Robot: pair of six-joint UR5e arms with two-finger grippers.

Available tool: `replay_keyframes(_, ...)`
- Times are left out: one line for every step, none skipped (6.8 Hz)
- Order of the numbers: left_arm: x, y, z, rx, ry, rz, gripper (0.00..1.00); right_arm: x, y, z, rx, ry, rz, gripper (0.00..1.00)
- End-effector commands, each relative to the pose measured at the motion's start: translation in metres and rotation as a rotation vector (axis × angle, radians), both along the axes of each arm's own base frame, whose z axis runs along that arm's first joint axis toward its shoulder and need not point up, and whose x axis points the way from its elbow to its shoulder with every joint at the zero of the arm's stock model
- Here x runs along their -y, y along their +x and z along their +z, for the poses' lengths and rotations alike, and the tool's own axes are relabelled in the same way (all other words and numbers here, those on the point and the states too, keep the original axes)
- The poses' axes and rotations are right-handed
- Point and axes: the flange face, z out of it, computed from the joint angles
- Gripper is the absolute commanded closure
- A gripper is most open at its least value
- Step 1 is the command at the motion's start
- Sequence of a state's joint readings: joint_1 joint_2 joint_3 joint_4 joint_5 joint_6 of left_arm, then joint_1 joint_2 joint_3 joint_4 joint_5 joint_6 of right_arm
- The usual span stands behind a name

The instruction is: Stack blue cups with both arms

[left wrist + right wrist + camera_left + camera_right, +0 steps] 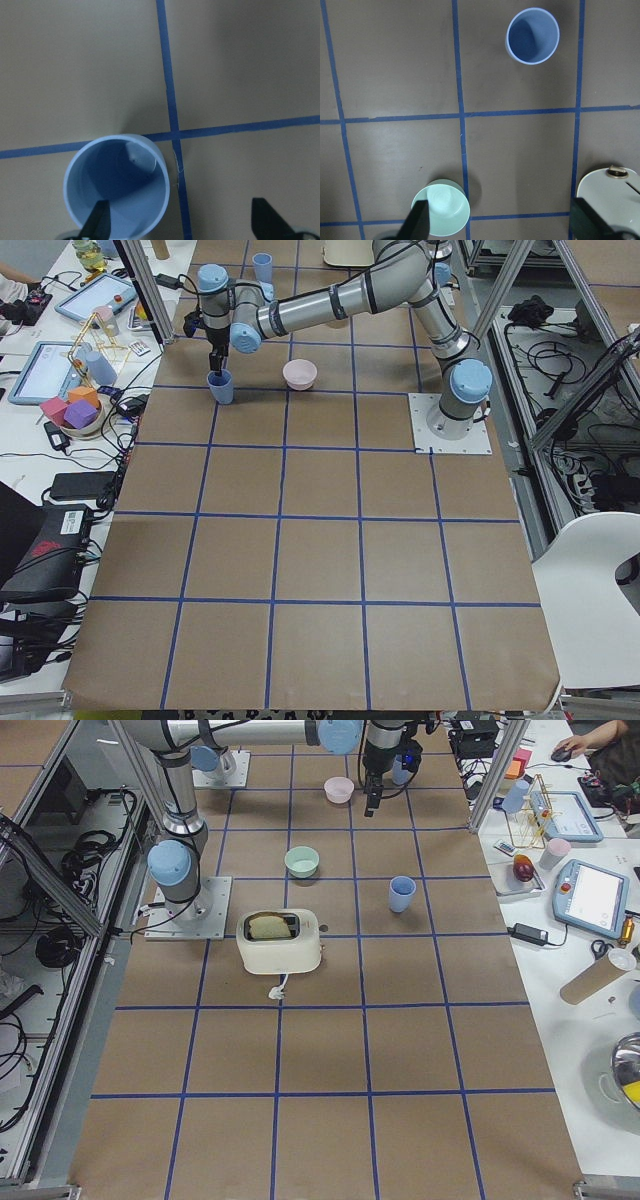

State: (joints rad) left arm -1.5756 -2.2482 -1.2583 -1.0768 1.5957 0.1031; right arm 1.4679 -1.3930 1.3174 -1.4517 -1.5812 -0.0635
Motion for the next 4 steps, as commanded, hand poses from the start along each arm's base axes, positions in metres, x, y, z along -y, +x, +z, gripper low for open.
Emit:
replay_keyframes(0.002, 0.003, -0.013, 0.034, 0.005, -0.038, 0.81, 0.017, -0.021, -0.007, -0.010, -0.043, -0.020, 0.00)
replay_keyframes(0.002, 0.003, -0.017, 0.036, 0.011, -0.040, 0.98, 0.035, -0.039, -0.022, -0.010, -0.062, -0.042, 0.00)
replay_keyframes(0.001, 0.000, -0.017, 0.036, 0.011, -0.044, 1.00, 0.061, -0.055, -0.042, -0.015, -0.094, -0.062, 0.00)
replay_keyframes(-0.001, -0.006, -0.007, 0.037, -0.001, -0.050, 1.00, 0.077, -0.073, -0.061, -0.019, -0.107, -0.019, 0.00)
